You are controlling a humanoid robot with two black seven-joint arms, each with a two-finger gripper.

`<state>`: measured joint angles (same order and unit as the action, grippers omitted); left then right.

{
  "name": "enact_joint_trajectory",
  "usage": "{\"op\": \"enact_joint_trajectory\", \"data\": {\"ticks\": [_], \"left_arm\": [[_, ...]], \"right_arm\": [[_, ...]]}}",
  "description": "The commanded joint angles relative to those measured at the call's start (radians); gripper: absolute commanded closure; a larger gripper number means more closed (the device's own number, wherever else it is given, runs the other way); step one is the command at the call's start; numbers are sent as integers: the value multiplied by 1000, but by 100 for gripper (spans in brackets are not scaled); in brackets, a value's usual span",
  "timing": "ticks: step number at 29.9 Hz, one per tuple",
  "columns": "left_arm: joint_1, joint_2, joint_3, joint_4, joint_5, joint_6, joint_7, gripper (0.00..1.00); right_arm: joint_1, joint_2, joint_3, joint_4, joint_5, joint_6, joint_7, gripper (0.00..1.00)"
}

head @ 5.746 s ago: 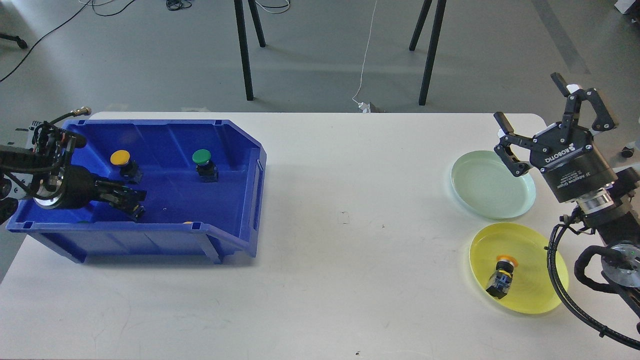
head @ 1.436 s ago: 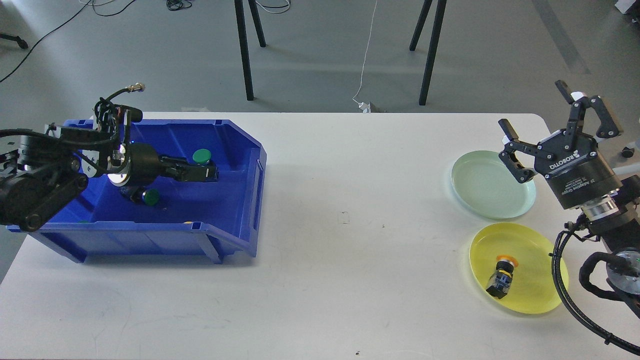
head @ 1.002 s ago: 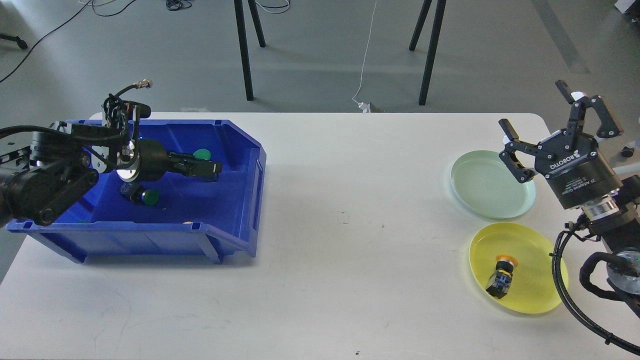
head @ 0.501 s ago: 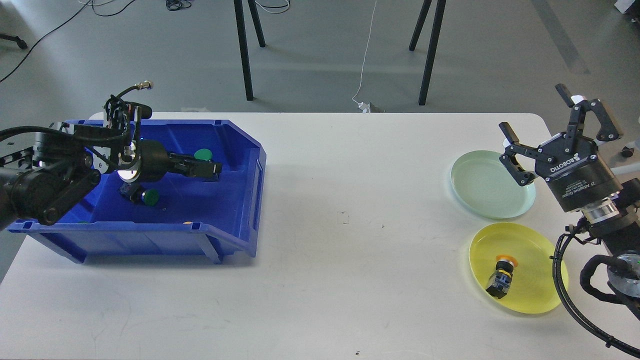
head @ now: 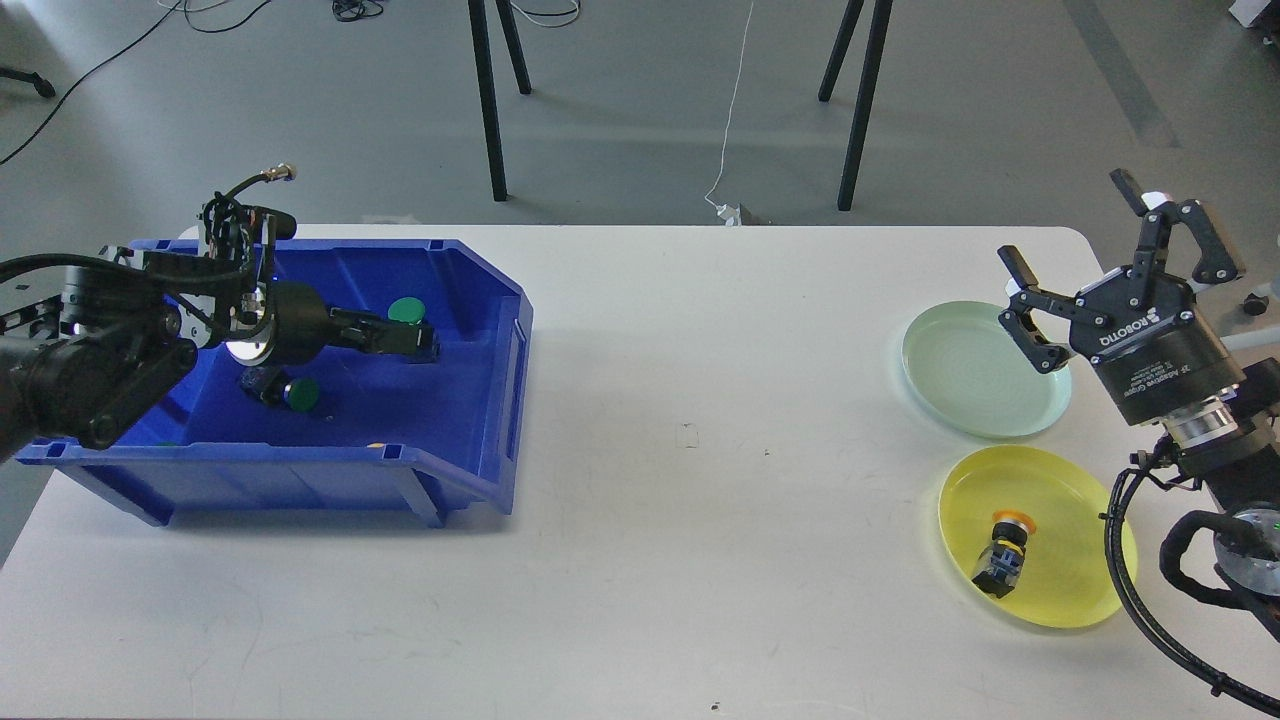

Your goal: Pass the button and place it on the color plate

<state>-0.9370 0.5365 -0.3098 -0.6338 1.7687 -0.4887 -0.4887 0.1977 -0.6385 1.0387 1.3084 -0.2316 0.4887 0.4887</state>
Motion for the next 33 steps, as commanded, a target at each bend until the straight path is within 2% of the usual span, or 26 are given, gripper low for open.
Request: {"op": "enact_joint_trajectory", "data": {"ticks": [1,7,29,33], "left_arm": [[-11,-19,0,20,-3,0,0,6],[-13,-49,0,68,-5,0,0,6],[-13,-61,-2,69,-25,0,0,12],[-13,-75,-2,98,-25,0,0,12]], "right_arm": [[0,-1,1,0,0,0,0,2],[-3,-1,7,0,1,0,0,2],[-15,-4,20,-1,1,0,0,2],[-15,-4,21,-1,1,0,0,2]]}}
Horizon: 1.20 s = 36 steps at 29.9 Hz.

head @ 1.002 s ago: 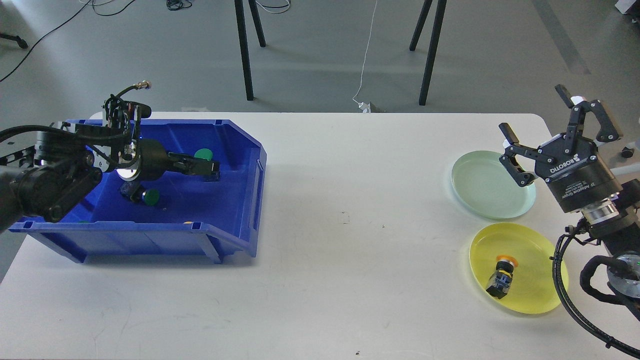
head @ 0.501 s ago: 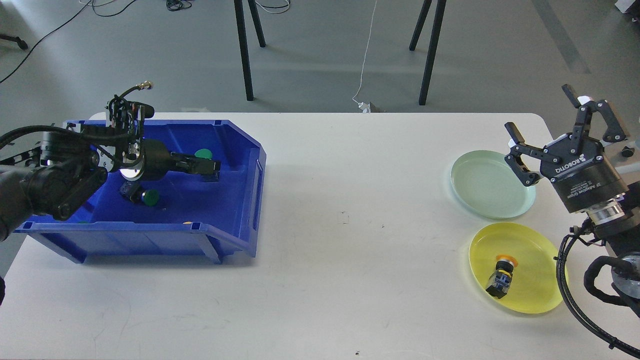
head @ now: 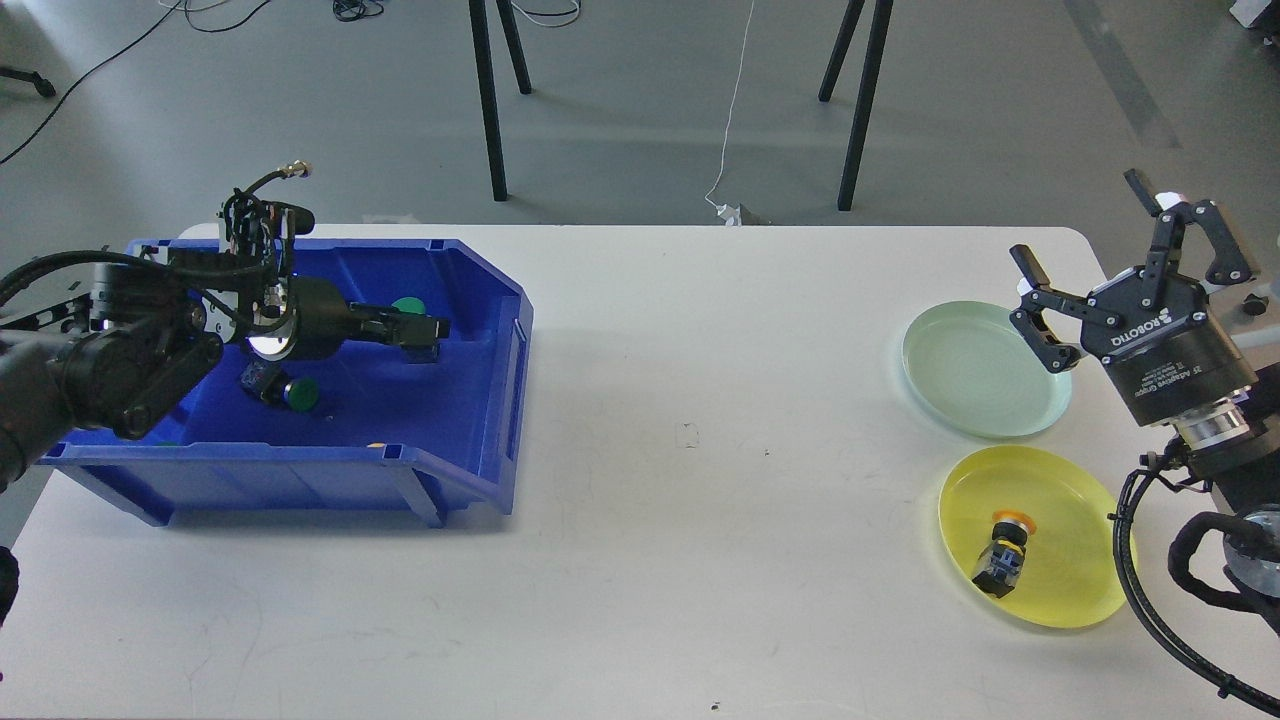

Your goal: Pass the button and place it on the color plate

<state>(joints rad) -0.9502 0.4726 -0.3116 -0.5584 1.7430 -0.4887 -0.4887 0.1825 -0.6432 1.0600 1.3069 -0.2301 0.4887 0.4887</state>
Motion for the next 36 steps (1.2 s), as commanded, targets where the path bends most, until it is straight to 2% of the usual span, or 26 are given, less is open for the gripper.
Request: {"op": "enact_joint_trajectory", "data": {"ticks": [1,8,18,30,36], "left_arm": [[1,-18,0,34,1,0,0,12],[1,-29,2,57,0,0,0,15],[1,-31,2,58,0,0,0,27],[-12,-54,0,94,-25,0,0,27],[-10,-58,0,100,-27,7,0,31]], "right_arm": [[0,-1,0,0,0,0,0,2],[0,-1,0,0,0,0,0,2],[-8,-1,0,2,0,0,0,2],[-14,-1,1,2,0,0,0,2],[-14,-1,1,2,0,0,0,2]]}}
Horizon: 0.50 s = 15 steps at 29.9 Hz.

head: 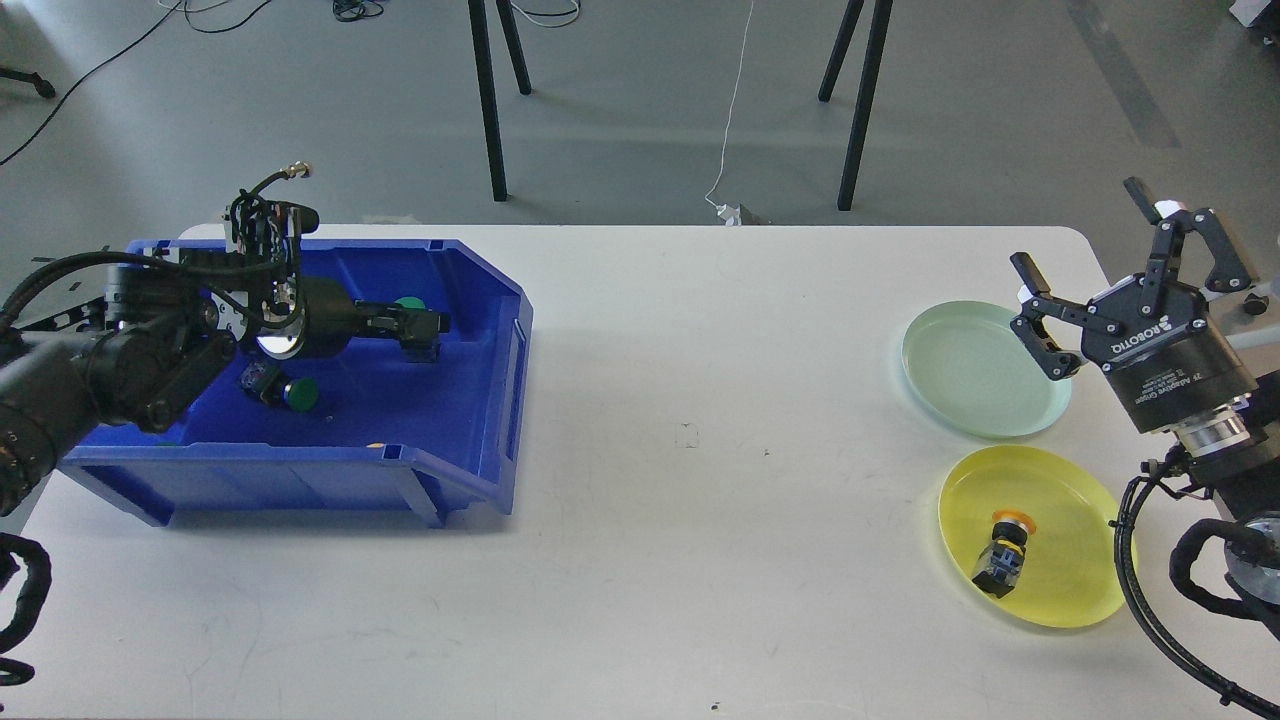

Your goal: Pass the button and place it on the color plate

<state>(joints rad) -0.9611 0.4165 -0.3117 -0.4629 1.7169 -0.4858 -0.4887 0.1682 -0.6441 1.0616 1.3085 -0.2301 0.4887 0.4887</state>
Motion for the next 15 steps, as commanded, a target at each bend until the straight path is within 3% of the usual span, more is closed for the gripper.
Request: {"op": "enact_joint_trajectory", "data": {"ticks": [1,15], "left_arm": [[1,-2,2,6,0,9,0,31],[1,-4,2,6,0,18,0,54]], "right_arm": [[1,0,0,0,0,0,0,2],[1,0,4,0,0,0,0,2]]}}
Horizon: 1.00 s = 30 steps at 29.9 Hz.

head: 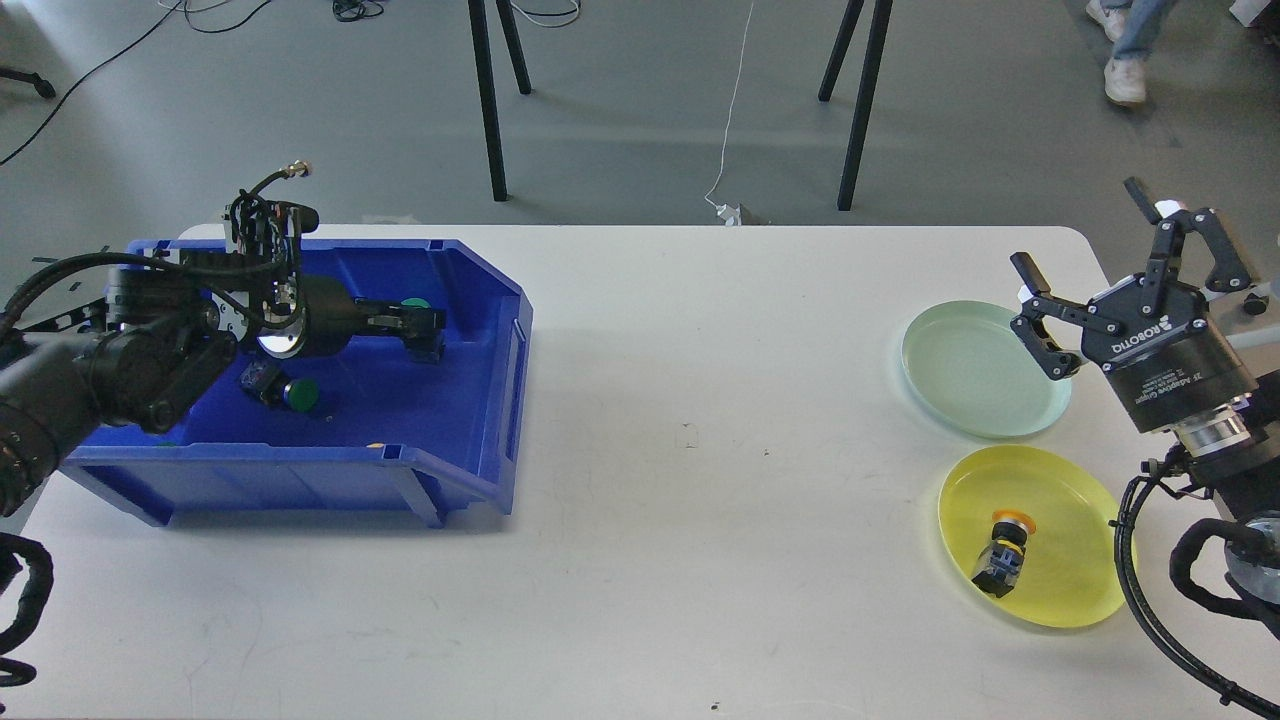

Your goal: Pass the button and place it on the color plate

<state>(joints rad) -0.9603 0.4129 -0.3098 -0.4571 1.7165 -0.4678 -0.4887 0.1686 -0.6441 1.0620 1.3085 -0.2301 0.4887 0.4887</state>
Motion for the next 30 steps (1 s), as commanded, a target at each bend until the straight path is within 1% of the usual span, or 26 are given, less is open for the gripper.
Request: {"op": "enact_joint_trajectory", "data": {"ticks": [1,12,14,19,25,28,30], "left_arm": [[0,0,0,0,0,0,0,55],[2,1,1,-2,2,-2,0,79],[2,3,1,-2,2,-3,0,81],[-1,4,0,-6,3,-3,0,83],[2,24,1,-43,6,-17,0,83],[5,76,1,-93,6,-21,0,83],[8,119,1,-156,6,-21,0,83]], "right_arm": [[0,0,6,0,0,0,0,2],[-4,0,6,0,0,0,0,2],[-4,0,6,0,0,0,0,2],[-4,0,6,0,0,0,0,2],[-4,1,6,0,0,0,0,2],[-4,1,6,0,0,0,0,2],[-4,1,6,0,0,0,0,2]]}}
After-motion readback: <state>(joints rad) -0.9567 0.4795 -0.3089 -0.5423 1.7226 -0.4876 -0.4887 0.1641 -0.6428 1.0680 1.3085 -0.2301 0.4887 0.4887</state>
